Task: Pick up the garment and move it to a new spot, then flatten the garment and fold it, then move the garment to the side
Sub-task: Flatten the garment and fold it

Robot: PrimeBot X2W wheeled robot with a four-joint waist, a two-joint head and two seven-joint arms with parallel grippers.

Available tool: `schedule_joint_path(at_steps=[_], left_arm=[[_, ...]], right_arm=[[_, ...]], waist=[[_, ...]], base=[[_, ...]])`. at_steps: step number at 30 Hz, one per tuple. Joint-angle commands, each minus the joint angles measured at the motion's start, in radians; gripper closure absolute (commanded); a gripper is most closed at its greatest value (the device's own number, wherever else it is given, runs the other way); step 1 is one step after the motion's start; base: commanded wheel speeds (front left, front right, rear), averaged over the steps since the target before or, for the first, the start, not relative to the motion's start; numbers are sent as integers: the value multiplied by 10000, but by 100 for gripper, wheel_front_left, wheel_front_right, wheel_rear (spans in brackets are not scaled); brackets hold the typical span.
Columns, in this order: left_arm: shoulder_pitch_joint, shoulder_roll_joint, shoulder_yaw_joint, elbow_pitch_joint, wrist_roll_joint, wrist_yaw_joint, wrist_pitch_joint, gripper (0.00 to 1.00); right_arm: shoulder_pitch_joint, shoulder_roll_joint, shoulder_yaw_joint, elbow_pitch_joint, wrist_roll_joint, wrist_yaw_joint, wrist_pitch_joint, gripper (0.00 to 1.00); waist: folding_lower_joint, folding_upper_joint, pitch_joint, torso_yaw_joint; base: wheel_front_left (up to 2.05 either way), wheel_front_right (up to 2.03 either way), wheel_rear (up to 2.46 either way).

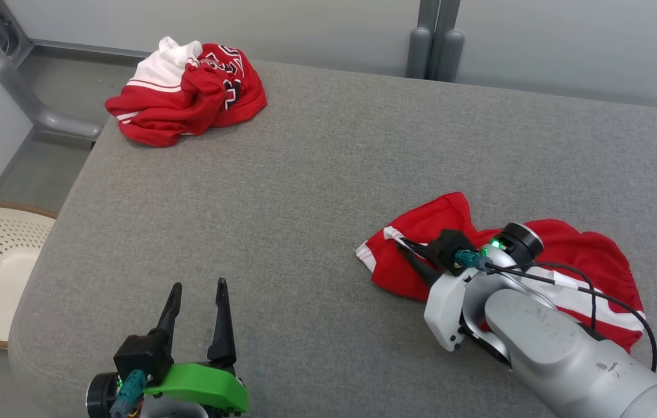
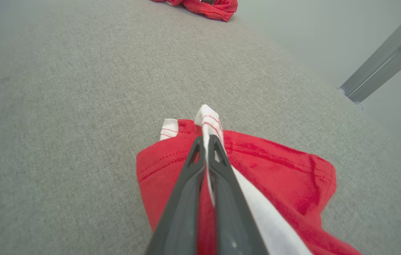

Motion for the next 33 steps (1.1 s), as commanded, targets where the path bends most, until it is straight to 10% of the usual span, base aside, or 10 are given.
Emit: schedule_joint_path(at_steps=[1, 16, 17, 18, 19, 33], left_arm=[[17, 23, 23, -17, -46, 53, -8, 0], [-152, 23, 5, 99, 37, -71, -8, 0], [-156, 23, 7, 103, 35, -71, -8, 0], [-161, 23, 15, 111, 26, -65, -8, 0], [-159, 23, 20, 111, 18, -56, -7, 0], [108, 23, 31, 70, 111, -104, -7, 0]], right_arm=[[-70, 84, 77, -234, -31, -6, -124, 100], [604, 671, 1244, -933, -7, -6, -296, 100], [639, 709, 1202, -841, -3, -6, -284, 75], [703, 775, 1192, -760, 46, -6, -290, 15], [722, 813, 1200, -723, 59, -6, -292, 0], [1864, 417, -1825, -2872, -597, -6, -296, 0]], waist=[[0, -1, -21, -59], [0, -1, -6, 57], [0, -1, -2, 62], [0, -1, -1, 64], [0, -1, 0, 59], [0, -1, -266, -737]], base=[[0, 0, 0], [0, 0, 0], [0, 0, 0], [0, 0, 0], [0, 0, 0], [0, 0, 0]])
